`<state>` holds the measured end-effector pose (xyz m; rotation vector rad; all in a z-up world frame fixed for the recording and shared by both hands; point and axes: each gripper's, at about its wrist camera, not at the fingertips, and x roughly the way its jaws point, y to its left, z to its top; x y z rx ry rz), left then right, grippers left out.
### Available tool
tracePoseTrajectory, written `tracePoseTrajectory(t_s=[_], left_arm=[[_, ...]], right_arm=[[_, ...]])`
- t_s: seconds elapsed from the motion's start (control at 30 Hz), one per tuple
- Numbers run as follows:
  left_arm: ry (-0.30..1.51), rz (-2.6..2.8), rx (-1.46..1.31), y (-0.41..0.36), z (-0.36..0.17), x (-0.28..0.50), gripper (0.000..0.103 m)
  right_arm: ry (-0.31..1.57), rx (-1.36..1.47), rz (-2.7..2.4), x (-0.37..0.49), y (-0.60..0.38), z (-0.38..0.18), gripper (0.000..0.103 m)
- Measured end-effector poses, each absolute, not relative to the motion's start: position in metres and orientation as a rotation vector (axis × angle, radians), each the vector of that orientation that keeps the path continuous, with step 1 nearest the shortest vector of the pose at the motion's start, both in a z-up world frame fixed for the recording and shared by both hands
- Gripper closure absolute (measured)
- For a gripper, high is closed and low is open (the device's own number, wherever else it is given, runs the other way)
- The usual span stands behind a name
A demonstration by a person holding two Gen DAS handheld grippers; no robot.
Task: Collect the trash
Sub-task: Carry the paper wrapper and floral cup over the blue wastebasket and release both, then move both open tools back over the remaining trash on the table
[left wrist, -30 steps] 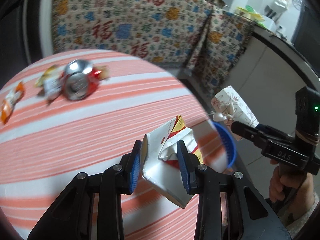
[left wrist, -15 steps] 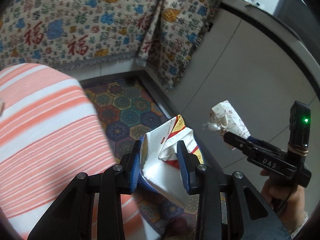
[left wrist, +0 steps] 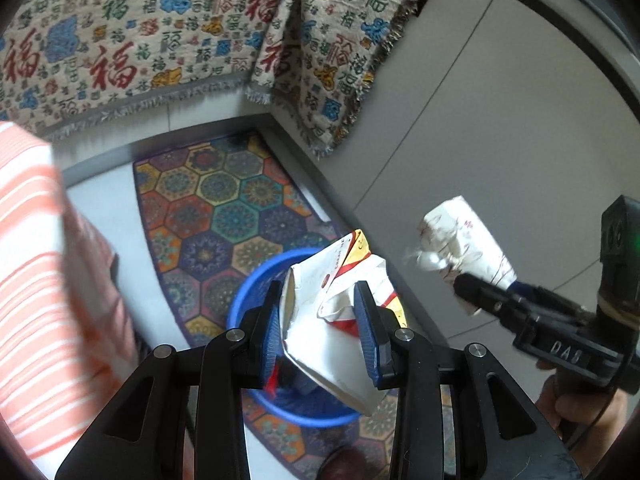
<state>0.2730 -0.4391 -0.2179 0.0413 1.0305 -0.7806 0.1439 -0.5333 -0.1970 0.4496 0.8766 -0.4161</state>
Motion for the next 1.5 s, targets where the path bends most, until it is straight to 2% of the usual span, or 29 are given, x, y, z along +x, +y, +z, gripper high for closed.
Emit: tracePoseTrajectory(t_s=[0.1, 0.17, 0.43, 0.57, 0.67, 0.77, 0.93, 1.2, 1.23, 1.27, 1.5], left_arm=[[1.028, -0.792, 0.043, -0.454, -0.223, 0.280, 0.061], [1.032, -0.807, 0.035, -0.462, -0.226, 0.284, 0.035], [0.995, -0.819, -0.028, -0.450, -0.207, 0.287, 0.034], [0.929, -0.796, -0.035, -0.418, -0.172, 0.276, 0.025], [0.883, -0.755, -0.032, -0.376, -0.144, 0.261, 0.016], [0.860, -0.672, -0.002, -0.321, -0.126, 0.243, 0.012], [0.875, -0.487, 0.041, -0.206, -0.128, 0.215, 0.011], [0.881, -0.202, 0.053, -0.038, -0.139, 0.183, 0.011], [0.881, -0.170, 0.051, -0.018, -0.142, 0.181, 0.010], [0.886, -0.149, 0.047, -0.003, -0.147, 0.181, 0.010], [0.931, -0.031, -0.003, 0.067, -0.177, 0.205, 0.010]], right_arm=[[0.898, 0.458, -0.418, 0.149, -0.541, -0.208, 0.034], [0.900, 0.453, -0.421, 0.151, -0.544, -0.215, 0.031], [0.900, 0.447, -0.444, 0.150, -0.554, -0.221, 0.029], [0.836, 0.389, -0.465, 0.145, -0.546, -0.198, 0.029], [0.755, 0.320, -0.489, 0.142, -0.530, -0.172, 0.029], [0.662, 0.242, -0.480, 0.139, -0.503, -0.144, 0.029], [0.573, 0.135, -0.408, 0.139, -0.440, -0.116, 0.028], [0.614, 0.181, -0.206, 0.150, -0.314, -0.095, 0.027], [0.625, 0.198, -0.185, 0.153, -0.299, -0.093, 0.024], [0.647, 0.209, -0.160, 0.155, -0.282, -0.093, 0.021], [0.815, 0.073, 0.044, 0.196, -0.153, -0.144, 0.021]])
